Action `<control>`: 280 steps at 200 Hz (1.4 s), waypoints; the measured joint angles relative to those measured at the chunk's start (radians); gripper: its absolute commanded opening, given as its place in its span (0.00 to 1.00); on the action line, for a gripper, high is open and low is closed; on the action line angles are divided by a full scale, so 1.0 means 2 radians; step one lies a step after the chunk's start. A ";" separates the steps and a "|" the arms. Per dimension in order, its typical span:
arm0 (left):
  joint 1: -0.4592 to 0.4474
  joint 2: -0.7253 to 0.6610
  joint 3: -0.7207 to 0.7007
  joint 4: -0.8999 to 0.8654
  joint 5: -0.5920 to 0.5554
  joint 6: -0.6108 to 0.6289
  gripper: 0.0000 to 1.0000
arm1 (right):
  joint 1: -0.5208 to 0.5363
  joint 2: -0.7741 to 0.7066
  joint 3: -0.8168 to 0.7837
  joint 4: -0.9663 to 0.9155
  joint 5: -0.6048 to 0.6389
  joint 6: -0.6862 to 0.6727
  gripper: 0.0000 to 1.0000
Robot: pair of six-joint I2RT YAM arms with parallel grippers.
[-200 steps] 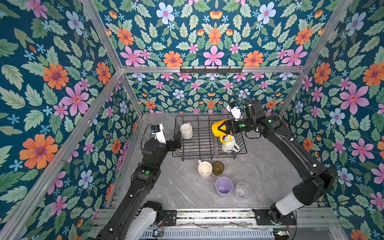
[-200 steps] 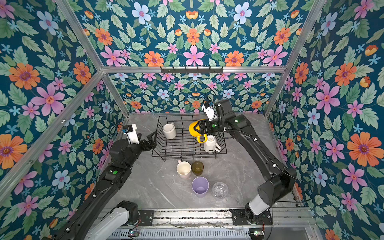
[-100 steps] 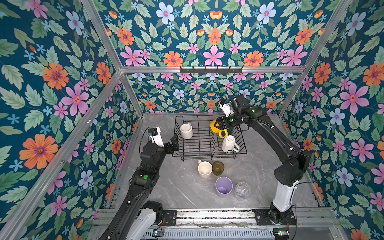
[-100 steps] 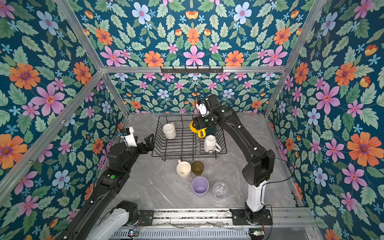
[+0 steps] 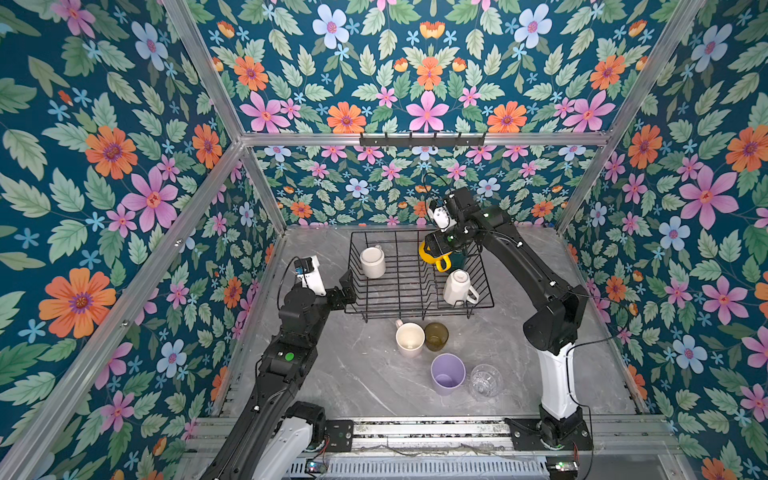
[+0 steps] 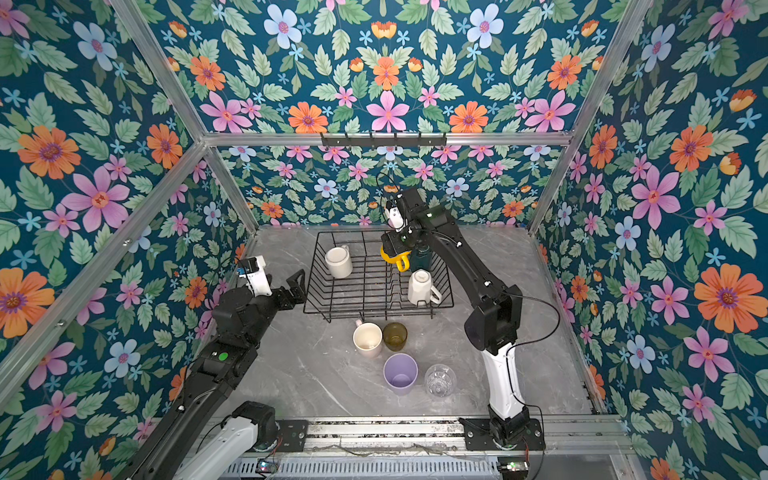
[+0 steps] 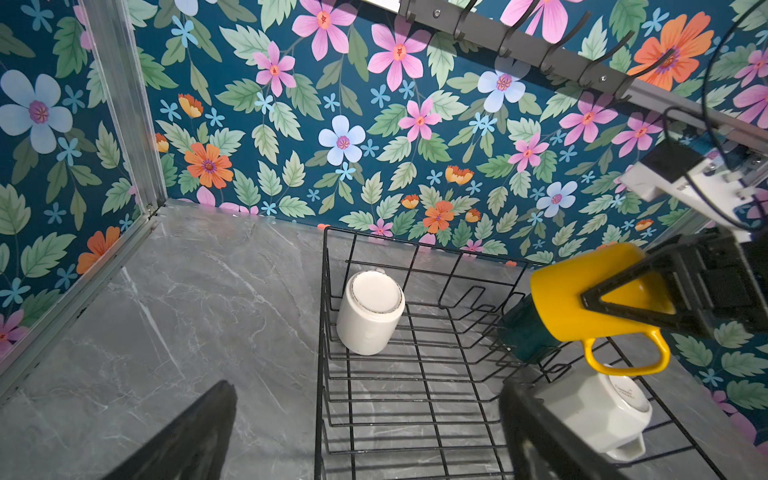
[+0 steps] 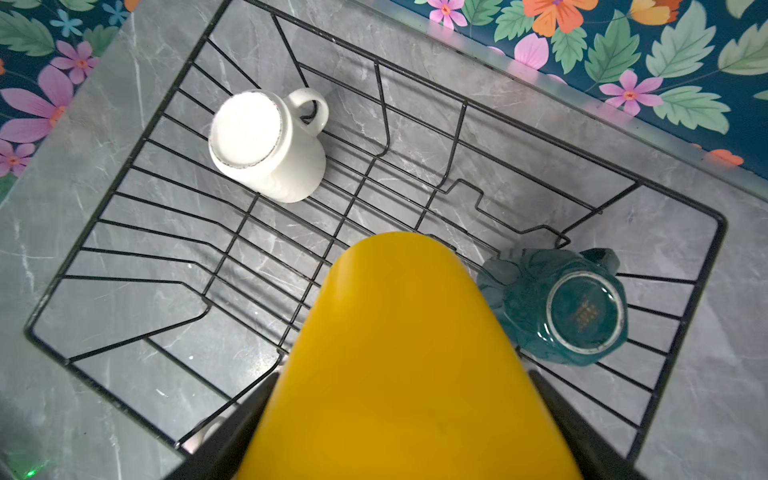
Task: Load cups into a dish rack
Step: Place the cup upside down at the dish rack.
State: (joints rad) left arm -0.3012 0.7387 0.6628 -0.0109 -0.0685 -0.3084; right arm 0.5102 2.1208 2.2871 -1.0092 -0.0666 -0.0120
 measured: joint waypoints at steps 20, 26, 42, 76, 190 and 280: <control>0.000 -0.001 0.000 -0.003 -0.002 0.000 0.99 | 0.000 0.012 0.006 -0.005 0.012 -0.010 0.00; 0.000 -0.001 0.000 -0.003 -0.002 0.000 1.00 | 0.000 0.016 0.008 -0.006 0.013 -0.011 0.00; 0.000 -0.002 0.002 -0.003 -0.002 0.000 1.00 | 0.000 0.024 0.011 -0.007 0.017 -0.014 0.00; 0.000 -0.002 0.004 -0.003 -0.002 0.000 1.00 | 0.000 0.041 0.018 -0.009 0.024 -0.025 0.00; 0.000 0.002 0.006 -0.003 -0.002 0.000 1.00 | 0.001 0.086 0.039 -0.002 0.047 -0.041 0.00; 0.000 0.003 0.007 -0.004 -0.002 0.000 1.00 | 0.001 0.121 0.054 0.002 0.059 -0.051 0.00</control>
State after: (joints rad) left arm -0.3012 0.7456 0.6769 -0.0193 -0.0715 -0.3084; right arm 0.5117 2.3638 2.3951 -1.0058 0.0505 -0.1150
